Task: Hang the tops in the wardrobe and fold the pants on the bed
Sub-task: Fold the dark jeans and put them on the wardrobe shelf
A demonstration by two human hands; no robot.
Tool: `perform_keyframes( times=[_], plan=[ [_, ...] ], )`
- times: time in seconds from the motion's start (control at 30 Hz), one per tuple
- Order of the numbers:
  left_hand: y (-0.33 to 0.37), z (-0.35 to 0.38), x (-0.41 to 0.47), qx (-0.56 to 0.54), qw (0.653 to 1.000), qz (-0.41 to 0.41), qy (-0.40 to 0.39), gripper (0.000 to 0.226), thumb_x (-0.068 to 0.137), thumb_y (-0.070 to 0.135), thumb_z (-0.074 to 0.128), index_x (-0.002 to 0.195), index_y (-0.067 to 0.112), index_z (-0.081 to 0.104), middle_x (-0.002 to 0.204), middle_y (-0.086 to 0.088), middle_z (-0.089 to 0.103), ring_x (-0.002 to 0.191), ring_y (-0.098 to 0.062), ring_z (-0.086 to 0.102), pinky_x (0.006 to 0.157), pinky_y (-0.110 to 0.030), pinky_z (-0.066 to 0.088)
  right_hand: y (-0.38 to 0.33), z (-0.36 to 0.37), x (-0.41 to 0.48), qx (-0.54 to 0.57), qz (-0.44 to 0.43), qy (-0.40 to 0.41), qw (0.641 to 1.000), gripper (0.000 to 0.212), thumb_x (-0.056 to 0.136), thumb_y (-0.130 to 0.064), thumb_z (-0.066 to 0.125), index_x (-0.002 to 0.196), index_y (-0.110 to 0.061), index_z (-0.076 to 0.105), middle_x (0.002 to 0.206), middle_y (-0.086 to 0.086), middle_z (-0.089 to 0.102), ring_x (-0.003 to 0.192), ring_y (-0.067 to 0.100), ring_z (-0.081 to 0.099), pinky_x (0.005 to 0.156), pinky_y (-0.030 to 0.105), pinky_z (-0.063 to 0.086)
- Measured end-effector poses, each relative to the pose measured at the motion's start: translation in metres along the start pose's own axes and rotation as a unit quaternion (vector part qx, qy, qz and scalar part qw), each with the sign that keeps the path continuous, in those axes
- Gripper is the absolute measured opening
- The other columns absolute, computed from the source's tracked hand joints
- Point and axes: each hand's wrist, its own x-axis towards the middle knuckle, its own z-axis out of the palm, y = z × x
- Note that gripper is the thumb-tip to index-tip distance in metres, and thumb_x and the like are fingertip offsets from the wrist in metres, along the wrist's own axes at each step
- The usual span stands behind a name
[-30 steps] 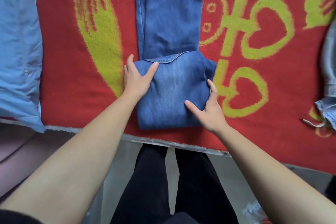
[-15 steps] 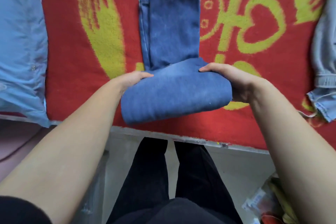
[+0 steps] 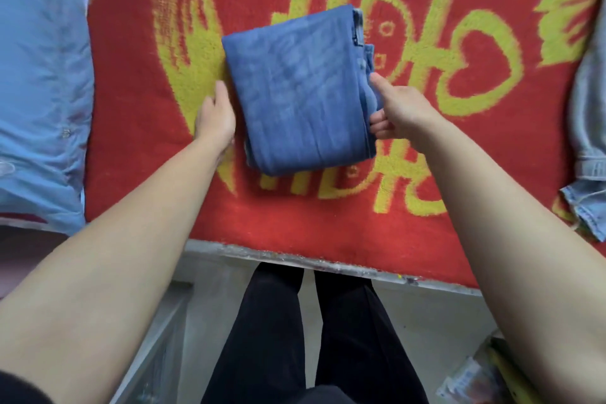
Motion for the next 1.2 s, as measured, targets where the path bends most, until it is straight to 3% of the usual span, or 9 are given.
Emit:
perform_keyframes(
  times=[0.1,0.27,0.4,0.6,0.7,0.77,0.93,1.1,1.2],
  plan=[
    [0.034,0.005,0.008,-0.034,0.989,0.126,-0.064,0.078,0.068,0.075,0.058,0.128,0.026,0.051,0.13,0.005,0.059,0.119,-0.012,0.057,0.106,-0.039,0.044,-0.01,0.005,0.006,-0.238,-0.058,0.037,0.969,0.073,0.083,-0.069,0.055,0.128,-0.01,0.054,0.117,0.017,0.063,0.102,0.033,0.065,0.093,0.045,0.053],
    [0.083,0.005,0.031,0.09,0.974,0.159,-0.134,0.13,0.059,0.032,0.091,0.156,0.023,0.005,0.155,-0.009,0.03,0.141,-0.019,0.034,0.117,-0.035,0.029,-0.044,0.007,0.016,-0.349,-0.3,0.087,0.884,0.113,0.069,-0.06,0.067,0.158,-0.021,0.009,0.16,0.019,0.01,0.149,0.037,0.013,0.12,0.051,0.019],
    [0.106,-0.006,0.016,0.175,0.938,0.236,-0.183,0.08,0.069,0.015,0.087,0.14,0.02,0.05,0.126,0.001,0.056,0.113,-0.011,0.055,0.093,-0.013,0.044,-0.082,0.008,0.024,-0.477,-0.363,0.062,0.798,0.122,0.065,-0.075,0.063,0.159,-0.021,0.008,0.164,0.017,0.008,0.152,0.035,0.003,0.121,0.053,0.011],
    [0.117,-0.031,-0.019,0.281,0.855,0.278,-0.336,0.044,0.073,0.036,0.084,0.113,0.021,0.07,0.104,0.006,0.072,0.094,-0.008,0.067,0.089,-0.03,0.053,-0.106,-0.001,0.004,-0.626,-0.285,-0.02,0.726,0.081,0.057,-0.065,0.08,0.123,-0.022,0.061,0.102,0.012,0.067,0.1,0.038,0.06,0.082,0.042,0.054],
    [0.115,-0.024,-0.016,0.208,0.883,0.187,-0.378,0.053,0.085,0.063,0.059,0.108,0.018,0.071,0.082,0.001,0.07,0.065,-0.008,0.059,0.064,-0.026,0.046,-0.092,-0.007,-0.005,-0.639,-0.233,-0.085,0.728,0.053,0.049,-0.068,0.078,0.081,-0.03,0.06,0.074,-0.004,0.061,0.079,0.031,0.059,0.07,0.037,0.054],
    [0.113,-0.003,-0.003,0.212,0.907,0.196,-0.306,0.046,0.092,0.054,0.057,0.113,0.015,0.068,0.077,-0.003,0.068,0.061,-0.014,0.058,0.056,-0.025,0.043,-0.079,-0.008,-0.006,-0.629,-0.231,-0.088,0.737,0.046,0.056,-0.063,0.079,0.074,-0.029,0.054,0.072,-0.004,0.058,0.08,0.03,0.058,0.068,0.034,0.049],
    [0.118,0.039,0.014,0.331,0.881,0.276,-0.198,0.072,0.073,0.057,0.077,0.134,0.025,0.056,0.13,-0.007,0.062,0.119,-0.026,0.058,0.102,-0.035,0.045,-0.071,-0.003,-0.005,-0.623,-0.254,-0.07,0.737,0.044,0.054,-0.07,0.066,0.074,-0.034,0.05,0.094,0.004,0.051,0.092,0.028,0.051,0.082,0.04,0.051],
    [0.114,0.034,0.019,0.364,0.88,0.272,-0.141,0.013,0.08,0.041,0.075,0.088,0.034,0.069,0.108,0.003,0.071,0.105,-0.021,0.064,0.093,-0.034,0.051,-0.073,0.001,0.001,-0.605,-0.255,-0.058,0.752,0.068,0.058,-0.064,0.078,0.109,-0.024,0.059,0.108,0.008,0.055,0.096,0.033,0.059,0.082,0.043,0.054],
    [0.104,0.027,0.026,0.346,0.886,0.274,-0.14,0.012,0.085,0.032,0.069,0.093,0.024,0.071,0.103,0.0,0.07,0.096,-0.02,0.061,0.083,-0.027,0.047,-0.081,0.011,0.016,-0.59,-0.252,-0.009,0.767,0.124,0.051,-0.06,0.089,0.152,-0.027,0.024,0.146,0.012,0.033,0.122,0.039,0.051,0.096,0.049,0.05]
  ],
)
